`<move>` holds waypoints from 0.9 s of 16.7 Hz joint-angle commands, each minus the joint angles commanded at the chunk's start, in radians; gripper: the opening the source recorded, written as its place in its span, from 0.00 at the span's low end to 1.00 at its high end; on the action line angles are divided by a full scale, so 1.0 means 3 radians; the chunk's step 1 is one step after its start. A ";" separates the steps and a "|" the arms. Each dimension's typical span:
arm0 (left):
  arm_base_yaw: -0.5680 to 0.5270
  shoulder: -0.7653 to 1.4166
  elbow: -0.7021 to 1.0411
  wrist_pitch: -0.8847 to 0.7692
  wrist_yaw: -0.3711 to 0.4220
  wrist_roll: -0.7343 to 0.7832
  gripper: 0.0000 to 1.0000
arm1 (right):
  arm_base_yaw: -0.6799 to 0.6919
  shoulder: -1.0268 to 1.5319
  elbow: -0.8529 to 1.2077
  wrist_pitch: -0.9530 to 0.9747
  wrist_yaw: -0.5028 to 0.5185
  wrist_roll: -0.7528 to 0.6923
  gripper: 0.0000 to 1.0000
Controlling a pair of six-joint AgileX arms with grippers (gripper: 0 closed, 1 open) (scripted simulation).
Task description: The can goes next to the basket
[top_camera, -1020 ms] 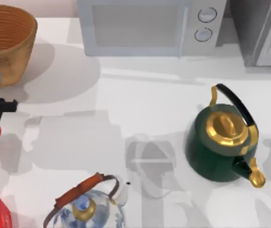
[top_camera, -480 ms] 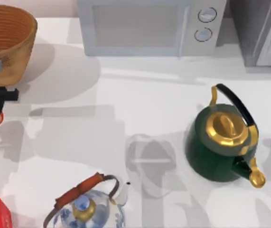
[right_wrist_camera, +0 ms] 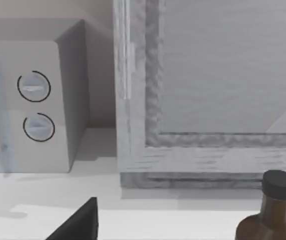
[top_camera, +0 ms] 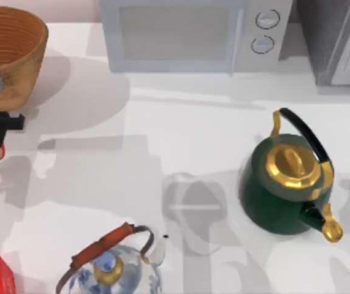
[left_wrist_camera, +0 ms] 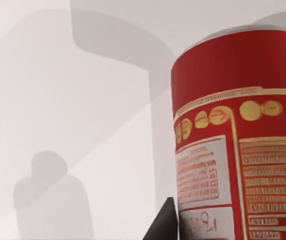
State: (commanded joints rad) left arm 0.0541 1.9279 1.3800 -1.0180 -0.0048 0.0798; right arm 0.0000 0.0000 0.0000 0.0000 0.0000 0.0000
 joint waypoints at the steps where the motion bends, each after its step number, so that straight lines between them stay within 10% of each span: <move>1: 0.0000 0.0000 0.0000 0.0000 0.0000 0.0000 0.60 | 0.0000 0.0000 0.0000 0.0000 0.0000 0.0000 1.00; 6: 0.0000 0.0000 0.0000 0.0000 0.0000 0.0000 0.98 | 0.0000 0.0000 0.0000 0.0000 0.0000 0.0000 1.00; 15: 0.0000 -0.0001 -0.0001 -0.0001 0.0000 0.0000 1.00 | 0.0000 0.0000 0.0000 0.0000 0.0000 0.0000 1.00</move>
State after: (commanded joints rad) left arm 0.0541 1.9275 1.3798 -1.0182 -0.0048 0.0798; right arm 0.0000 0.0000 0.0000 0.0000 0.0000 0.0000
